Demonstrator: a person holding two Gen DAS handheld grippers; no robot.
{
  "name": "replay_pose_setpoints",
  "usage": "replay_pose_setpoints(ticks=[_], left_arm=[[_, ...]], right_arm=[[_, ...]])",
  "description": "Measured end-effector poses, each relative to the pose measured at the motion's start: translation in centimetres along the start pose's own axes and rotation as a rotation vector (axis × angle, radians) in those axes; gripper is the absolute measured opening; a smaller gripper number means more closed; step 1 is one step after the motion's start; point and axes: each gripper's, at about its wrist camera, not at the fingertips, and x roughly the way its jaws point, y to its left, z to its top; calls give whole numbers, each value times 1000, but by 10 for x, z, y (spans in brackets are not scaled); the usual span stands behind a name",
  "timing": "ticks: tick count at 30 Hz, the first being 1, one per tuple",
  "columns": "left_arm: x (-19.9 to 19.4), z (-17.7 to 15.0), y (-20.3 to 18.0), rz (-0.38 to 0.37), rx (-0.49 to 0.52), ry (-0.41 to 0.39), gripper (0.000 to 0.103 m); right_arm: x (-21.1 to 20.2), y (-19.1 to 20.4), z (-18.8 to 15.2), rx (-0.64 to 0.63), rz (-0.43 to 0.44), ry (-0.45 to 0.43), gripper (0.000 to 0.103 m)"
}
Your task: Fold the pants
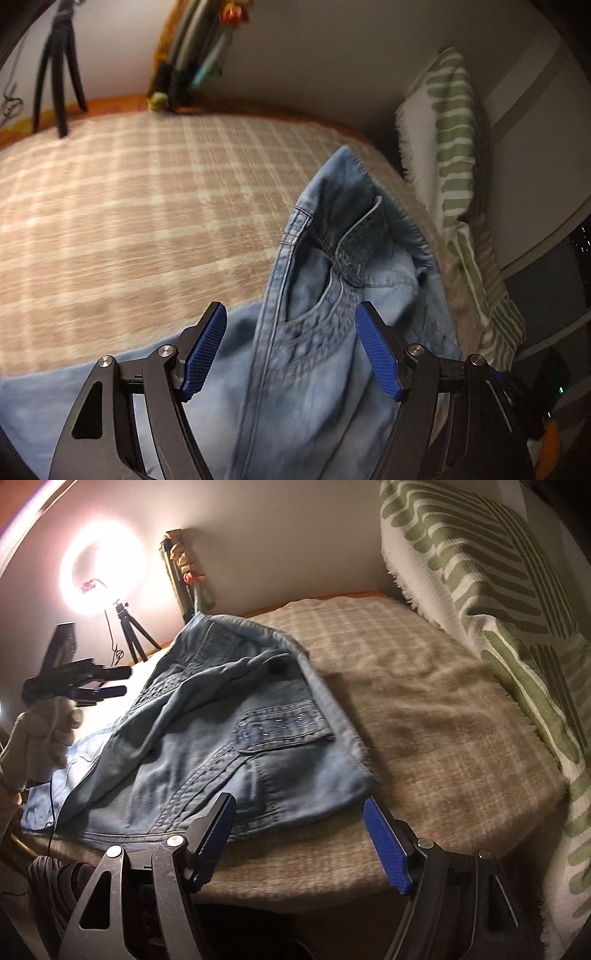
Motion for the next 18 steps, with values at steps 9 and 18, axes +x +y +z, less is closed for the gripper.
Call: replay_pose_setpoints(ticks=[9, 18], left_arm=[[26, 4, 5, -32, -125, -13, 72], [18, 2, -17, -87, -77, -83, 6]], right_arm=[[1, -20, -2, 36, -3, 4, 74], [12, -31, -4, 86, 15, 14, 74]])
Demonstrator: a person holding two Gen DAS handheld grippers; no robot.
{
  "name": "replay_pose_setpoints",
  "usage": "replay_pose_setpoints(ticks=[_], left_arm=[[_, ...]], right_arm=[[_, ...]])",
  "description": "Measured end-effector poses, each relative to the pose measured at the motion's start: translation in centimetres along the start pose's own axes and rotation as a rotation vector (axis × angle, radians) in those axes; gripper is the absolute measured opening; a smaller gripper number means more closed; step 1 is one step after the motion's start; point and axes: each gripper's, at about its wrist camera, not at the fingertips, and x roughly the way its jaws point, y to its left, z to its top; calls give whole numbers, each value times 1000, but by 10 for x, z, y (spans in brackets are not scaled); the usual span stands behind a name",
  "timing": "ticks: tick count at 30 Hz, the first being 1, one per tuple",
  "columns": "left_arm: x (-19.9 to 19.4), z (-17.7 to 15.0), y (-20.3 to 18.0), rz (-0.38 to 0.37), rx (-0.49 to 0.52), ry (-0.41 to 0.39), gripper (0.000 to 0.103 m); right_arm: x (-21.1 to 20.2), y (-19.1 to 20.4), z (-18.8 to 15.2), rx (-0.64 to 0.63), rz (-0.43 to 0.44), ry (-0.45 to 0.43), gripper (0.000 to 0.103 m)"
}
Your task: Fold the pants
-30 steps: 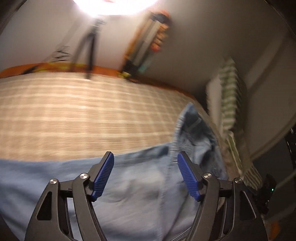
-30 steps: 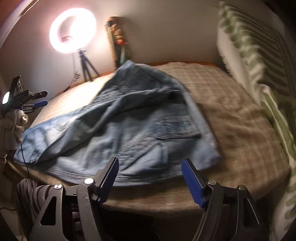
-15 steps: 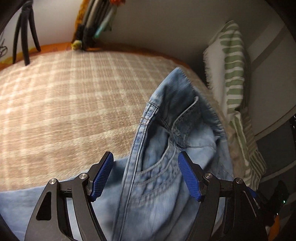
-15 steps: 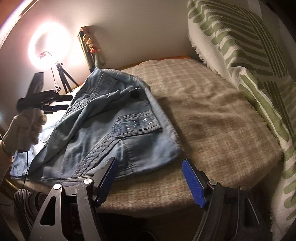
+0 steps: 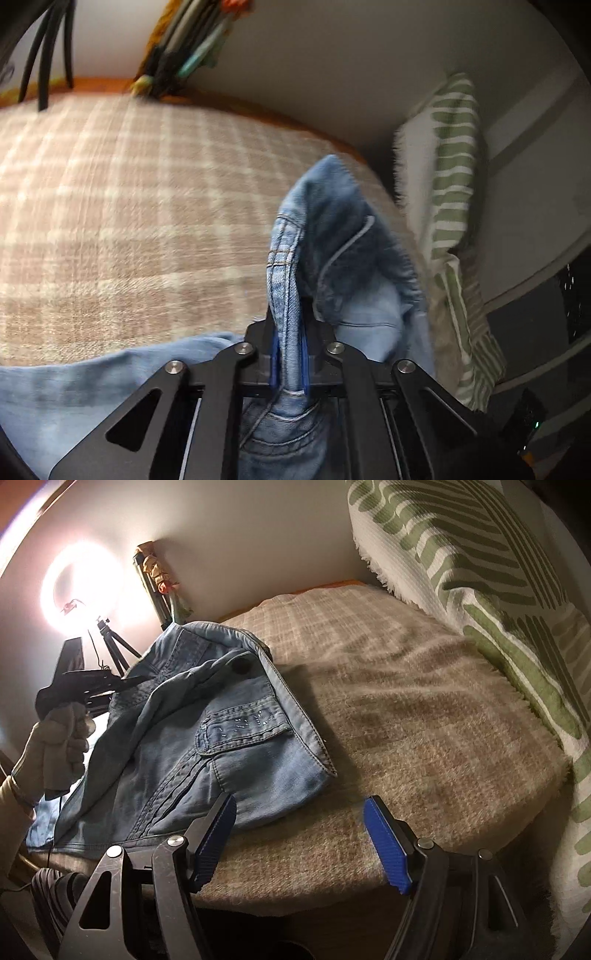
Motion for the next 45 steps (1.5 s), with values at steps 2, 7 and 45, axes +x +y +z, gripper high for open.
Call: replay_pose_setpoints(ticks=[2, 7, 45], left_arm=[[-10, -2, -20, -23, 62, -16, 6], [-36, -25, -84, -104, 271, -6, 6], [-49, -111, -104, -86, 474, 176, 42]], right_arm=[[1, -1, -1, 5, 3, 2, 74], [2, -13, 1, 74, 45, -2, 68], [38, -7, 22, -2, 176, 145, 21]])
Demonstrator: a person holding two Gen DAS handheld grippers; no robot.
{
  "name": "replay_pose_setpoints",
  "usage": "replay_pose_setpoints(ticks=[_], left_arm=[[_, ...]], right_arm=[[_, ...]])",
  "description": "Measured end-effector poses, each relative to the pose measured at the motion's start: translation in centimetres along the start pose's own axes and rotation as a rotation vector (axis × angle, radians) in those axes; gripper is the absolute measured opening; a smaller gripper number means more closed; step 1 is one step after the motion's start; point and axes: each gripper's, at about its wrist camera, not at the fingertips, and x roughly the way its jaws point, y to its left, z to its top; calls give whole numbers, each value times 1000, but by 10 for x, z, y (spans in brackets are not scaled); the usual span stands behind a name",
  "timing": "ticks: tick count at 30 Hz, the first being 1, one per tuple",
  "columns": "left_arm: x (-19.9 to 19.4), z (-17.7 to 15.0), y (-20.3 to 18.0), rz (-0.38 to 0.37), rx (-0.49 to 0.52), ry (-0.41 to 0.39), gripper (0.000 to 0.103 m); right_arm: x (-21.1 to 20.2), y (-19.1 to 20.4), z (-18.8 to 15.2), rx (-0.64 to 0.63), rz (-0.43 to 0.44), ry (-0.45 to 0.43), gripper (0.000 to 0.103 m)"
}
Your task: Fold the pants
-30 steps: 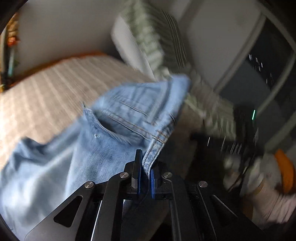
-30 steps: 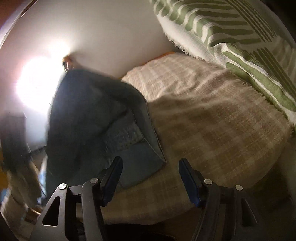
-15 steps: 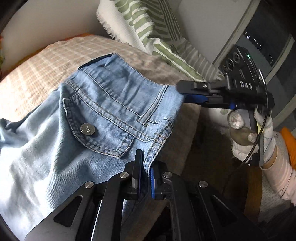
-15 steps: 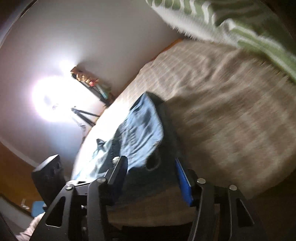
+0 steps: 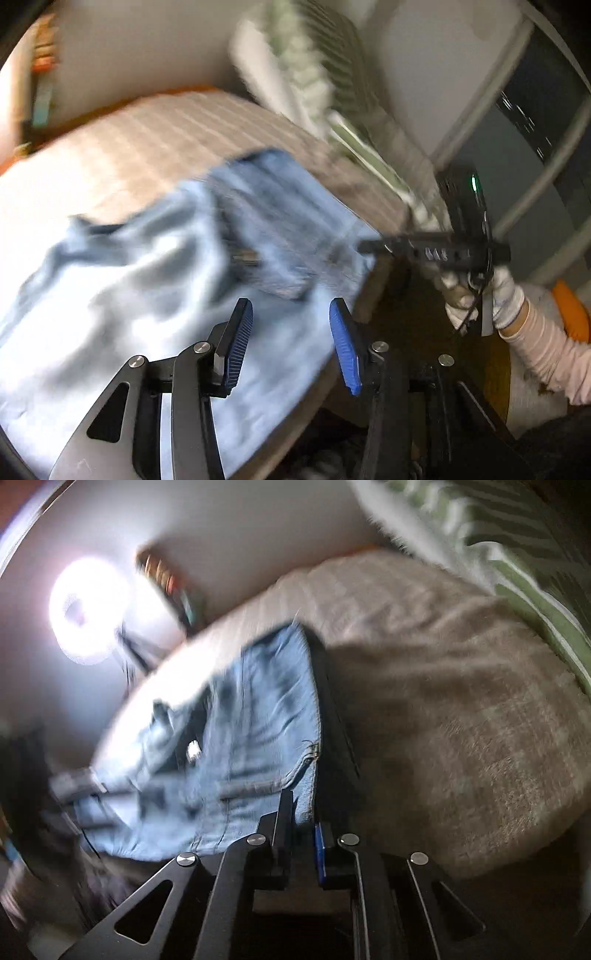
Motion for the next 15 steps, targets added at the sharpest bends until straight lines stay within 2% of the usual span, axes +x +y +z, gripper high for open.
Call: replay_pose_setpoints(ticks=[2, 4, 5, 7, 11, 15], left_arm=[[-33, -9, 23, 74, -45, -57, 42], [-59, -23, 42, 163, -65, -93, 42], [-70, -31, 51, 211, -80, -104, 42], [-95, -54, 79, 297, -154, -113, 42], [-128, -96, 126, 440, -312, -140, 42], [-153, -142, 163, 576, -452, -162, 42]], right_arm=[[-10, 2, 8, -47, 3, -36, 44], [-23, 0, 24, -76, 22, -98, 49], [-26, -1, 33, -82, 28, -117, 58], [-26, -6, 60, -90, 54, -148, 71], [-2, -14, 107, -111, 105, -153, 74], [40, -21, 141, -125, 154, -83, 82]])
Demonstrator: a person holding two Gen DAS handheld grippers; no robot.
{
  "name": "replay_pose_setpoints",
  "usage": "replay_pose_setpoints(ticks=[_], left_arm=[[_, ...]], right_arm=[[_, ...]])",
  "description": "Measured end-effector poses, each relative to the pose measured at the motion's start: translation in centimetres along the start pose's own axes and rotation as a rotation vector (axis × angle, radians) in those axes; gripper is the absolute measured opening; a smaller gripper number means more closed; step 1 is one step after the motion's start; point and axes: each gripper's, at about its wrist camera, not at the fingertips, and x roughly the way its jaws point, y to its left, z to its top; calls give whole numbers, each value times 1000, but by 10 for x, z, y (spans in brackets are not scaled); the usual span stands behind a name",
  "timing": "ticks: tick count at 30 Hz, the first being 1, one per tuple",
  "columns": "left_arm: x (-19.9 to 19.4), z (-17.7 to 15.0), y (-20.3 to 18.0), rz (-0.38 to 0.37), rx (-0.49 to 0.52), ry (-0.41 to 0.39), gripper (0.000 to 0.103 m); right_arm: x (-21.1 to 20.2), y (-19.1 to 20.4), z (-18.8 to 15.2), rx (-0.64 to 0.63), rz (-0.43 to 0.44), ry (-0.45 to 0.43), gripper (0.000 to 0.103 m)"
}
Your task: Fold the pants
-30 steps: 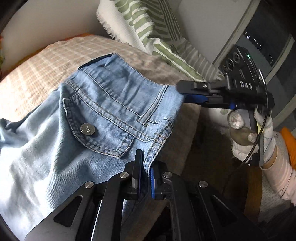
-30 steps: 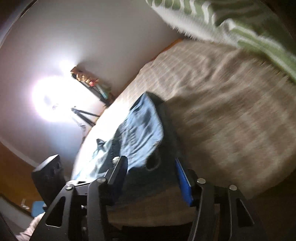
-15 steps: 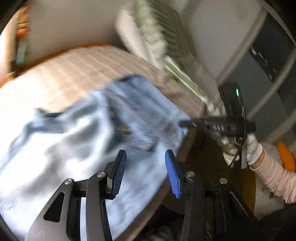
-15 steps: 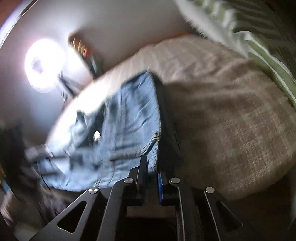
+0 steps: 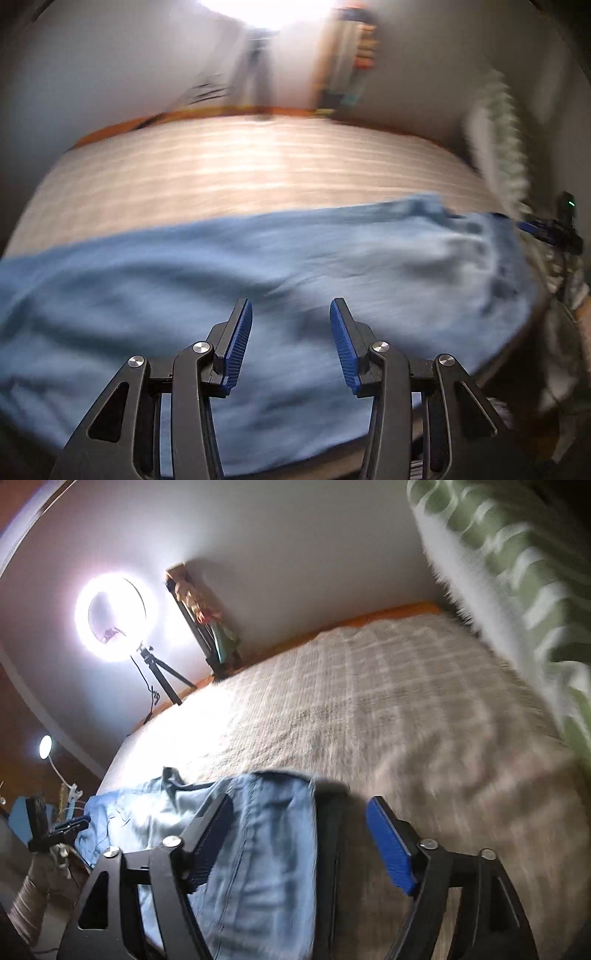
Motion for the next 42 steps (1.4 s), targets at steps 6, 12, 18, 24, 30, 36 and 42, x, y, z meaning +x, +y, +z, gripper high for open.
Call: replay_pose_setpoints(ticks=[6, 12, 18, 24, 30, 36, 42], left_arm=[[-12, -33, 73, 111, -209, -36, 42], [-4, -45, 102, 139, -295, -47, 42], [1, -48, 112, 121, -334, -77, 42], [2, -47, 111, 122, -326, -84, 42], [3, -47, 111, 121, -330, -91, 42], [1, -48, 111, 135, -314, -91, 42], [2, -47, 110, 151, -290, -86, 42]], right_arm=[[55, -15, 12, 37, 141, 116, 86], [66, -9, 10, -2, 114, 129, 76], [65, -15, 2, 12, 114, 135, 40], [62, -17, 8, 11, 47, 103, 64], [70, -12, 16, -5, 62, 123, 73], [59, 18, 3, -97, 47, 111, 19], [0, 31, -2, -133, -45, -71, 13]])
